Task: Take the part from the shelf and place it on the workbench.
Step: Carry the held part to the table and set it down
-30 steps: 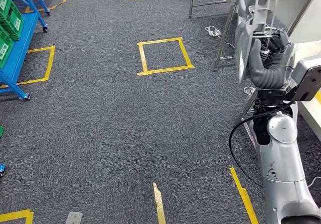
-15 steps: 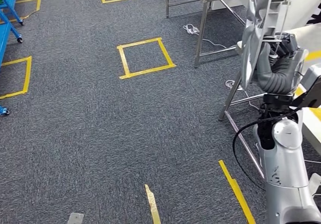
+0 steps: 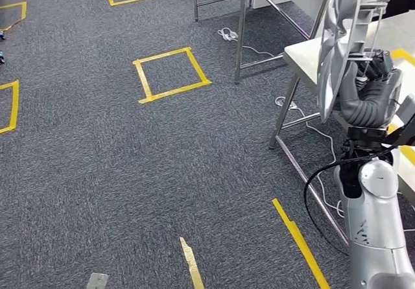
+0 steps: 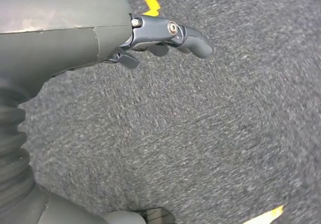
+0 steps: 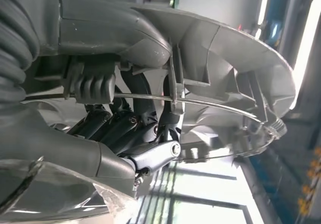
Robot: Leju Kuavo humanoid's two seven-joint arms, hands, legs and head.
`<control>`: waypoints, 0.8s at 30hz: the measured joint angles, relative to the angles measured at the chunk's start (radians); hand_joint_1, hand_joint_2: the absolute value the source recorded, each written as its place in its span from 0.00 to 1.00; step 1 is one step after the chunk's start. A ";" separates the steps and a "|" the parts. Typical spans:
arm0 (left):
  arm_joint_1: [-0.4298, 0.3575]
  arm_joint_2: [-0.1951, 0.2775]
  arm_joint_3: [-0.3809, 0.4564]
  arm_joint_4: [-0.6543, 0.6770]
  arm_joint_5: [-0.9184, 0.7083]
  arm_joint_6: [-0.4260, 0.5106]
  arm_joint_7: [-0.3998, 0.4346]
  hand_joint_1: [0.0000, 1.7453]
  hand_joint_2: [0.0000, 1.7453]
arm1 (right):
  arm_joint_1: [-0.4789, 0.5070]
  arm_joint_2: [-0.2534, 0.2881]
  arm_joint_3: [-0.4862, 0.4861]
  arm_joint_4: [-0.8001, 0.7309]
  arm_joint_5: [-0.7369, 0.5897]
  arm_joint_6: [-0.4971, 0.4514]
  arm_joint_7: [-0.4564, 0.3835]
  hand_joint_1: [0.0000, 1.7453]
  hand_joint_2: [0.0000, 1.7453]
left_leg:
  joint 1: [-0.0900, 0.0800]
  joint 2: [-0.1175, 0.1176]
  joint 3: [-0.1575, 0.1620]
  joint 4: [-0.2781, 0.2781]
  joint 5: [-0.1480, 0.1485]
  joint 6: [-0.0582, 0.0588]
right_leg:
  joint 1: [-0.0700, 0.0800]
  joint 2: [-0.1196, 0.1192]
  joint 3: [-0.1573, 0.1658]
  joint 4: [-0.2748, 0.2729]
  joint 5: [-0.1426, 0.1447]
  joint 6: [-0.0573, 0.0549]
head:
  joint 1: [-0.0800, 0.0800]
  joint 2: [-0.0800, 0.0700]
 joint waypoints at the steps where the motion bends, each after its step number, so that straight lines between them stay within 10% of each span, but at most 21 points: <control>1: 0.000 0.000 0.000 0.000 0.001 0.000 0.000 0.00 1.00 | 0.002 0.000 -0.001 0.002 0.002 0.000 0.000 1.00 1.00 | 0.000 0.005 0.001 0.001 -0.001 -0.002 | -0.001 0.008 -0.002 0.002 0.000 -0.010 | 0.000 0.000; 4: -0.002 0.000 0.003 0.000 0.001 0.000 0.000 0.00 1.00 | 0.002 0.000 -0.002 0.005 0.008 0.000 -0.001 1.00 1.00 | 0.005 -0.009 -0.018 0.056 -0.045 -0.013 | -0.002 0.024 0.000 0.001 0.002 -0.031 | -0.001 0.000; 7: 0.001 0.000 0.006 0.000 0.001 0.000 0.001 0.00 1.00 | 0.002 0.000 -0.002 0.010 0.011 0.000 -0.001 1.00 1.00 | 0.007 -0.037 -0.106 0.253 -0.133 -0.015 | 0.000 0.044 0.001 0.001 0.002 -0.040 | -0.001 0.000; 9: 0.002 0.000 0.006 0.000 0.001 0.000 0.002 0.00 1.00 | 0.002 0.000 -0.002 0.014 0.012 0.001 -0.001 1.00 1.00 | 0.006 -0.041 -0.133 0.299 -0.128 -0.008 | 0.004 0.061 0.002 0.001 0.002 -0.041 | -0.001 0.000; 13: 0.001 0.004 0.007 0.000 0.001 0.001 0.002 0.00 1.00 | 0.002 0.001 -0.002 0.017 0.012 0.002 -0.001 1.00 1.00 | -0.004 -0.081 -0.037 0.068 0.000 0.018 | 0.005 0.093 0.001 0.002 0.002 -0.039 | -0.001 0.000; 18: -0.001 0.006 0.007 0.000 0.001 0.002 0.002 0.00 1.00 | 0.003 0.001 -0.003 0.020 0.013 0.002 -0.002 1.00 1.00 | -0.004 -0.075 -0.009 -0.009 0.014 0.025 | 0.000 0.097 -0.020 0.007 0.001 -0.019 | -0.001 0.000; 24: 0.000 0.004 0.008 0.000 0.002 0.002 0.002 0.00 1.00 | 0.004 0.001 -0.002 0.023 0.015 0.006 -0.002 1.00 1.00 | -0.001 -0.033 -0.005 -0.023 0.019 0.031 | -0.001 0.045 -0.138 0.265 -0.113 0.002 | 0.003 0.000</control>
